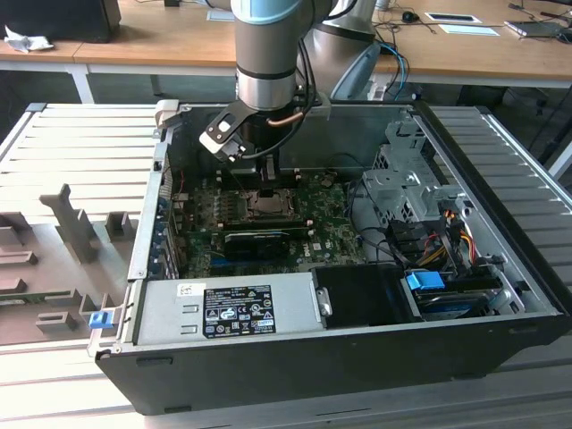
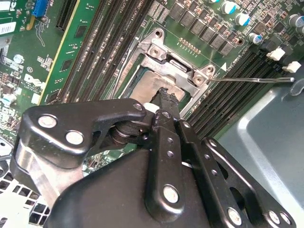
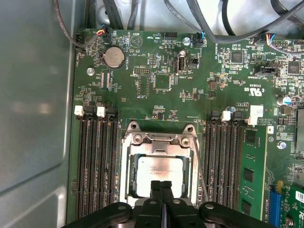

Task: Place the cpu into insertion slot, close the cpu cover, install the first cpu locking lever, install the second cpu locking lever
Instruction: 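Install the first cpu locking lever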

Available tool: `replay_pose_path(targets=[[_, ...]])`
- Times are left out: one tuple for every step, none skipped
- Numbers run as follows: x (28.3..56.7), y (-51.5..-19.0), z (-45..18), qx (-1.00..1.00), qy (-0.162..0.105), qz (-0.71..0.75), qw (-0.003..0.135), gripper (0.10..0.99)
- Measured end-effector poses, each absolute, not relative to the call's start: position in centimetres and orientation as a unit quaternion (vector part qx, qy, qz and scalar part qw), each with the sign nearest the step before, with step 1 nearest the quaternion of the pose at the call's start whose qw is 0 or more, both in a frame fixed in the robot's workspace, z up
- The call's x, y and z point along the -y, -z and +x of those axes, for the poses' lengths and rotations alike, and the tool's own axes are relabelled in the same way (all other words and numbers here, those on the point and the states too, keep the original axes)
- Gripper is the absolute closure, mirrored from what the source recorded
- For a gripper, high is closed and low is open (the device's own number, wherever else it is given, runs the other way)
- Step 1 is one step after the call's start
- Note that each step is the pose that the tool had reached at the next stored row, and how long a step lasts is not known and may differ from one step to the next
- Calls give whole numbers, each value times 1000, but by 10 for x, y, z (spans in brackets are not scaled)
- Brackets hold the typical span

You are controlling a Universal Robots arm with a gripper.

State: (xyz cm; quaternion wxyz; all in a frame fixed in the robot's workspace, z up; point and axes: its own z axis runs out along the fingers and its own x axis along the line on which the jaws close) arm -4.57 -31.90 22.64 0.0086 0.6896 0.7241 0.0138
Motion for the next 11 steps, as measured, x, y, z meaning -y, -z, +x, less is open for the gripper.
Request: replay_pose_path(targets=[[319, -227, -46, -724, -14, 690, 9, 980], [319, -228, -46, -724, -14, 690, 9, 980], [319, -228, -46, -724, -14, 690, 9, 980], [319, -228, -46, -724, -14, 690, 9, 980], [319, -229, -46, -724, -14, 690, 9, 980], [319, -229, -46, -724, -14, 690, 9, 980], [319, -229, -46, -724, -14, 690, 9, 980], [319, -229, -46, -724, -14, 690, 9, 980], [319, -230, -46, -724, -14, 690, 9, 980], [319, -232, -46, -724, -14, 690, 9, 980], [319, -233, -46, -724, -14, 690, 9, 980]])
